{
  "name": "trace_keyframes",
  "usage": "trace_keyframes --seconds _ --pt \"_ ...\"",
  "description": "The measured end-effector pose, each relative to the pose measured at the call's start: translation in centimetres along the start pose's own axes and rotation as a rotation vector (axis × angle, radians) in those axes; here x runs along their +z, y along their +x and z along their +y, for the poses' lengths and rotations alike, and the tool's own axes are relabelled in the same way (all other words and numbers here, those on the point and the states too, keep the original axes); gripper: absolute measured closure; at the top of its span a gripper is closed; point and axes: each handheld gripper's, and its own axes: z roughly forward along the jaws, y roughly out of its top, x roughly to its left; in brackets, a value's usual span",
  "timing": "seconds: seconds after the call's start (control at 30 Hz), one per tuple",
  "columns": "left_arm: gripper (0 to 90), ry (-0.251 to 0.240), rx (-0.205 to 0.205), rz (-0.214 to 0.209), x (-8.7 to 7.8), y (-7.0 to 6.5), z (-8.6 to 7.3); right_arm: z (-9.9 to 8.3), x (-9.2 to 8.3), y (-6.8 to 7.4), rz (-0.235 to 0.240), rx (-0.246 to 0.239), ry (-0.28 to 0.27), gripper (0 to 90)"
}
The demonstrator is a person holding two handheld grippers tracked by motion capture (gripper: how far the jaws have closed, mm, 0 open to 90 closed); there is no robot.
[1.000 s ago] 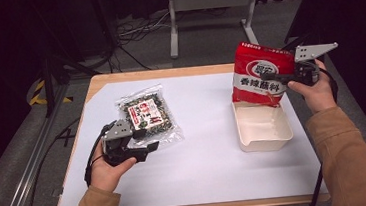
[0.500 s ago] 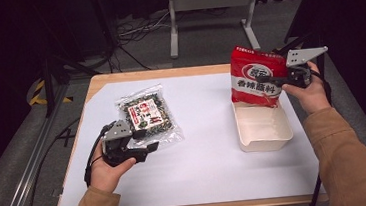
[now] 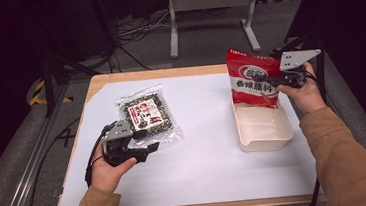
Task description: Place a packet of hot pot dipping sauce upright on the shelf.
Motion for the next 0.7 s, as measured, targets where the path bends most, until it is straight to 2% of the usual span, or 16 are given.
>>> trace_keyframes --seconds 0.1,0.37,0.5,0.7 --pt "35.4 0.001 -0.001 0.002 -0.2 0.0 -0.1 -0.5 0.0 -0.5 -0.002 0.017 -0.019 89.8" --pt "35.3 -0.004 -0.017 0.019 -0.7 0.1 -0.6 -1.9 0.1 -0.7 0.003 0.079 -0.021 88.8" --pt "35.3 -0.004 -0.022 0.017 -0.7 0.1 -0.6 -2.1 -0.2 -0.6 0.004 0.128 -0.002 81.8" --pt "35.3 0.000 -0.021 0.009 -0.5 0.1 -0.5 -2.4 -1.2 0.2 0.020 0.168 0.019 73.5"
